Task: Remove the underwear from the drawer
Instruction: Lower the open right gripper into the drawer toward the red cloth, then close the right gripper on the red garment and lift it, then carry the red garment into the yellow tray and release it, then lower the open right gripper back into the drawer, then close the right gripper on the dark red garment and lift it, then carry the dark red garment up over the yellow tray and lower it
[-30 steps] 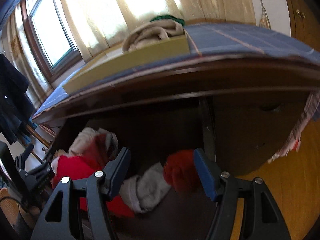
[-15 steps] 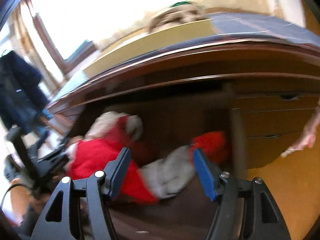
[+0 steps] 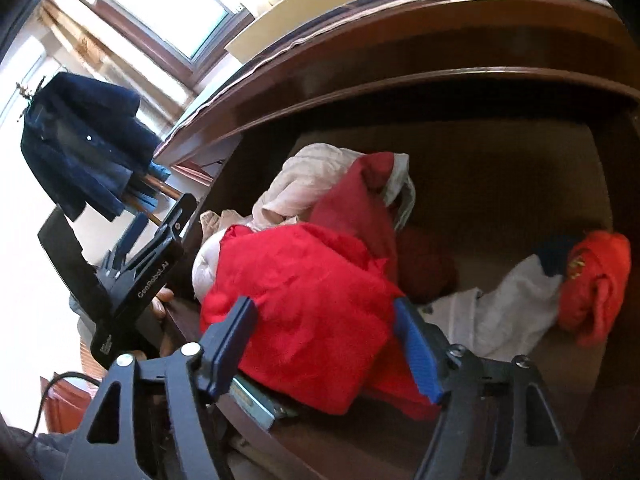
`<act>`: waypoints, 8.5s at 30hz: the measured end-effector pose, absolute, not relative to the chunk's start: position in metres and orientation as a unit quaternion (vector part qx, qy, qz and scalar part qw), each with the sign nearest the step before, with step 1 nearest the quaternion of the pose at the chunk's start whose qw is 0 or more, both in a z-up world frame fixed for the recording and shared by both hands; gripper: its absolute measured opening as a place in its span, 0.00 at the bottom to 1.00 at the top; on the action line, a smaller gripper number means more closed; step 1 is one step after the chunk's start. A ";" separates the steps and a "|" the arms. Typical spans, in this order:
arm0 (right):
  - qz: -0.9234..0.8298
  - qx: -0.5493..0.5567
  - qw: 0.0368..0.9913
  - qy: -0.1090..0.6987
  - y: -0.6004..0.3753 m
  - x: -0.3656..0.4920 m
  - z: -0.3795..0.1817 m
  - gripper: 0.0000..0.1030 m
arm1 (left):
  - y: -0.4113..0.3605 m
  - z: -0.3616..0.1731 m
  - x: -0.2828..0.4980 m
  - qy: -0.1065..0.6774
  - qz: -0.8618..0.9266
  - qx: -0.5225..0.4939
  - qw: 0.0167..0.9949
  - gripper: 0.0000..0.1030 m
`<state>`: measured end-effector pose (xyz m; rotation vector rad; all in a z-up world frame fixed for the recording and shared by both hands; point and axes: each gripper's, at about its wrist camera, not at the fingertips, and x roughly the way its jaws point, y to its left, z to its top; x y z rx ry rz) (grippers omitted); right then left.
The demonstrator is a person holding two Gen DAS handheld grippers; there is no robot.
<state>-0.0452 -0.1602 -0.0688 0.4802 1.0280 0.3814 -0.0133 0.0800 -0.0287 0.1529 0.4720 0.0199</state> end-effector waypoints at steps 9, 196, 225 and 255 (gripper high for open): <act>0.200 0.127 0.830 0.505 -0.113 -0.046 -0.064 0.81 | 0.079 -0.031 -0.014 0.235 0.014 0.077 0.969 1.00; 0.150 -0.058 0.780 0.605 -0.057 0.025 -0.096 0.60 | 0.071 -0.028 -0.026 0.184 0.014 0.117 0.976 1.00; 0.152 0.105 0.939 0.290 -0.154 -0.068 0.069 0.23 | 0.073 -0.030 -0.027 0.184 0.016 0.117 0.976 1.00; -0.059 0.173 0.934 0.306 -0.261 0.172 0.125 0.23 | 0.072 -0.033 -0.024 0.191 0.005 0.120 0.974 1.00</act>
